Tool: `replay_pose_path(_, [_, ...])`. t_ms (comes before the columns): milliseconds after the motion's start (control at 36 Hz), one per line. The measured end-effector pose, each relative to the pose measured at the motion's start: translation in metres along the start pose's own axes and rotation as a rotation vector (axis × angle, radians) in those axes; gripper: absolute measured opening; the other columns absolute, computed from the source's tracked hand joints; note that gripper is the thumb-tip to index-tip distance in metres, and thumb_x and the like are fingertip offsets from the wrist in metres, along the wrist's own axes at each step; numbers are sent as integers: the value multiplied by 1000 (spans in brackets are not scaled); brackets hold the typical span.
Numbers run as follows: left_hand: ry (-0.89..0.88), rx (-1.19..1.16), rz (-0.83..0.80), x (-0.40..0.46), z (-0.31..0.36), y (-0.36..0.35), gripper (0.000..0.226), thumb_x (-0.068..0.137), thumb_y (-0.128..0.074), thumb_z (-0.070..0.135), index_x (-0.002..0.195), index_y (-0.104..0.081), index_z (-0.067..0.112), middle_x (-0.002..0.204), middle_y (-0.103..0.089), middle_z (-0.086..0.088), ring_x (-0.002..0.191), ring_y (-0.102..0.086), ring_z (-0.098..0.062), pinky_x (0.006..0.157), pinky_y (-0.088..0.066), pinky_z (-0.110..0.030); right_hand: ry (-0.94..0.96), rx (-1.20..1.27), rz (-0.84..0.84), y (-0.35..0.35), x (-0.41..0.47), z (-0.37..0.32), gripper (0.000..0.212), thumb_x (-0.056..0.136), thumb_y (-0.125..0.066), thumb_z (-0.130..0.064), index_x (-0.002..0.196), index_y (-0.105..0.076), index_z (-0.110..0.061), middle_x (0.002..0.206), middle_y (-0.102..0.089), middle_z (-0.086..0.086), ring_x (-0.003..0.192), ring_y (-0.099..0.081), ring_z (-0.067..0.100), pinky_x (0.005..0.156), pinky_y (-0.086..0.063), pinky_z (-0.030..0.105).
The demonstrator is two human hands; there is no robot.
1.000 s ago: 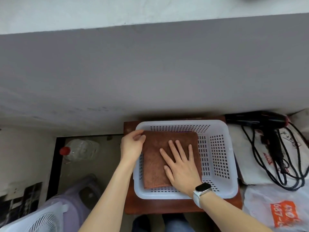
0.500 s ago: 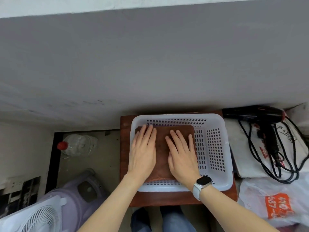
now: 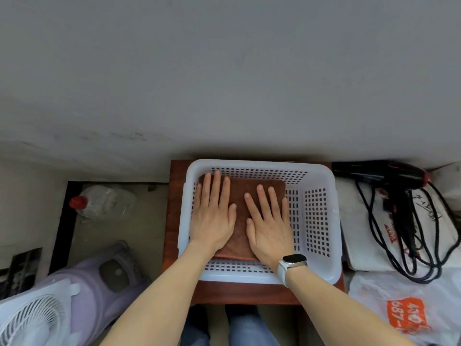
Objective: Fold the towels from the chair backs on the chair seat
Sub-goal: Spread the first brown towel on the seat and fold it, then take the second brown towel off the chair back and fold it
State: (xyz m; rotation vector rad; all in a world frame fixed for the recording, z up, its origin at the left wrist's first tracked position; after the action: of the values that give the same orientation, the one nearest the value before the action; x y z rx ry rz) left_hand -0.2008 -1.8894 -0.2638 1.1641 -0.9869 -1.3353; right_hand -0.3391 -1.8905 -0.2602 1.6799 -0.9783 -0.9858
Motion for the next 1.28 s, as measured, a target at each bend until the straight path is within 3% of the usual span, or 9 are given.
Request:
replay_pose_path(139, [14, 35, -71, 2, 4, 15, 59, 91, -25, 36, 142, -25, 6, 149, -28, -15, 140, -21, -29, 112, -19, -48, 0, 14, -26, 13, -1, -2, 53, 89, -31, -33, 141, -28, -25, 151, -29, 6, 141, -11, 23, 116, -9, 47])
replay_pose_path(278, [-33, -4, -55, -6, 1, 51, 48, 86, -50, 27, 130, -49, 8, 136, -50, -13, 130, -42, -27, 109, -28, -45, -9, 39, 72, 55, -3, -17, 44, 79, -34, -27, 107, -66, -17, 127, -58, 10, 121, -52, 31, 100, -38, 52])
replay_pose_path(361, [66, -130, 3, -27, -12, 85, 48, 88, -32, 31, 126, -54, 11, 133, -54, -7, 130, -42, -25, 109, -25, -44, -32, 82, 115, 86, -6, -41, 41, 77, -34, -27, 91, -71, -17, 109, -67, 6, 101, -62, 28, 83, -47, 42])
replay_pose_path(444, [190, -235, 65, -61, -34, 121, 53, 91, -20, 33, 136, -42, 19, 145, -39, 2, 139, -25, -16, 115, -8, -40, 80, 188, 112, 107, -12, -79, 39, 81, -36, -24, 101, -68, -13, 109, -66, 7, 96, -63, 30, 77, -50, 42])
replay_pose_path(528, [324, -312, 166, -112, -70, 159, 42, 97, -34, 25, 138, -39, 20, 148, -33, 2, 139, -22, -14, 114, -14, -33, 273, 218, 64, 120, -30, -134, 34, 90, -43, -17, 121, -57, -13, 125, -56, 6, 112, -54, 28, 88, -45, 41])
replay_pose_path(722, [714, -446, 479, -326, -133, 234, 36, 94, -44, 18, 129, -49, 9, 135, -44, -4, 125, -41, -20, 100, -26, -21, 627, 273, -33, 129, -144, -278, 36, 90, -42, -18, 125, -51, -17, 123, -58, 4, 115, -53, 26, 95, -42, 37])
replay_pose_path(917, [1087, -360, 639, -610, -127, 233, 35, 94, -45, 19, 128, -51, 10, 130, -51, -6, 122, -46, -23, 101, -33, -29, 1018, 233, -220, 99, -337, -398, 35, 90, -39, -15, 121, -54, -16, 115, -63, 6, 106, -58, 29, 85, -46, 38])
replay_pose_path(1111, [1486, -295, 784, -849, -69, 208, 31, 93, -47, 18, 122, -56, 11, 123, -56, -8, 114, -52, -26, 96, -39, -32, 1393, 87, -512, 57, -539, -476, 16, 93, -36, -18, 80, -46, -16, 98, -64, 16, 92, -59, 36, 69, -37, 33])
replay_pose_path(1278, [1732, -277, 934, -984, -19, 180, 32, 87, -48, 21, 114, -61, 8, 113, -63, -11, 108, -57, -30, 97, -43, -37, 1615, -20, -636, 27, -678, -516, 32, 94, -36, -22, 62, -38, -20, 80, -62, 11, 72, -51, 31, 66, -41, 34])
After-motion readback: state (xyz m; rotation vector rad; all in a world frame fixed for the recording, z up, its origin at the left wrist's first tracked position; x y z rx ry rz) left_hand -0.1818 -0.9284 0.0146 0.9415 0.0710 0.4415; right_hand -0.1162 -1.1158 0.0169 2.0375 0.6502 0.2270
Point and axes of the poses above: each hand's wrist, its own x-axis towards the middle knuckle, its own y-axis out of the back of the hand, z = x × y, the point moved 4 cm from there along x, towards the middle knuckle
